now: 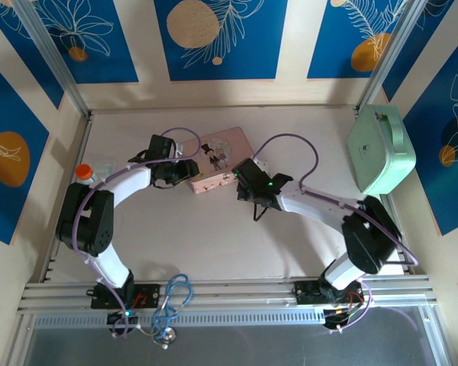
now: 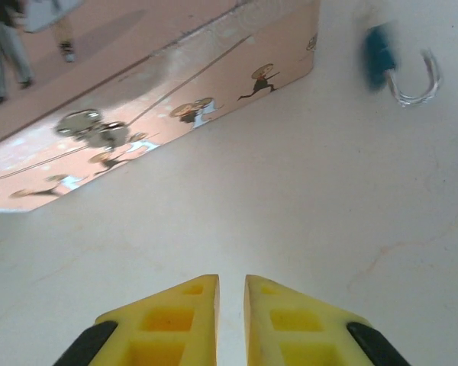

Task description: Unlock the padlock with the key

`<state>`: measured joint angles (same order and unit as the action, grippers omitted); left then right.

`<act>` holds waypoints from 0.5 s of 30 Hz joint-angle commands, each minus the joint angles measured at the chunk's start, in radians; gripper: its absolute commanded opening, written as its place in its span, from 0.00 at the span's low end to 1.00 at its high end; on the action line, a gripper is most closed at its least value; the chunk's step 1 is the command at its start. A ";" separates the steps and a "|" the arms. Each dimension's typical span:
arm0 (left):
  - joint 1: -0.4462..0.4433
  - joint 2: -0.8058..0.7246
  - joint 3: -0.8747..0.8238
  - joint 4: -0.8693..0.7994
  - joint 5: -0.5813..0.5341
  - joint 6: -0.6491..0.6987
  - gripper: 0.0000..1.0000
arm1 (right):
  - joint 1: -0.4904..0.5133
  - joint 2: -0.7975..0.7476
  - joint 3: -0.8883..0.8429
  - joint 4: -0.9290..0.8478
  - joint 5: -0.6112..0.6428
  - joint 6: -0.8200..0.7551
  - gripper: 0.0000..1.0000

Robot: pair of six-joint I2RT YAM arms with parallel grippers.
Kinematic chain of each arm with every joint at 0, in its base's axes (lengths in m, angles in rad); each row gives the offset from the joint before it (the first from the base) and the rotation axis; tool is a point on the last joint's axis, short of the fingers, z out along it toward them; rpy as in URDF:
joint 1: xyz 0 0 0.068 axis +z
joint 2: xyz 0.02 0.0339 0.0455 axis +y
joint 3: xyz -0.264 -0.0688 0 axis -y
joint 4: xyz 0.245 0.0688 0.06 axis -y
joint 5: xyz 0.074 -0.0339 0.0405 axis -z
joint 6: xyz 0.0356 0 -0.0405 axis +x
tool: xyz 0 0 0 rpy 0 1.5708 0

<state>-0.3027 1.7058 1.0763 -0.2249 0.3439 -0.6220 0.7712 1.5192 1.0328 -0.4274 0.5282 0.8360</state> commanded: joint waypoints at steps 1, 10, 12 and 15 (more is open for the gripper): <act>0.028 0.001 0.004 -0.118 -0.029 0.033 0.53 | 0.001 -0.107 -0.025 -0.085 -0.143 -0.042 0.16; 0.004 -0.141 0.094 -0.166 -0.025 0.008 0.68 | 0.048 -0.197 -0.029 -0.295 -0.379 -0.084 0.14; -0.003 -0.183 0.095 -0.177 -0.033 0.007 0.68 | 0.047 -0.207 -0.035 -0.317 -0.382 -0.076 0.15; -0.008 -0.262 0.071 -0.188 -0.045 0.008 0.68 | -0.027 -0.229 -0.031 -0.344 -0.364 -0.094 0.24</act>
<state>-0.3016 1.5162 1.1381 -0.3656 0.3202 -0.6197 0.7979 1.3270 1.0054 -0.6968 0.1967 0.7631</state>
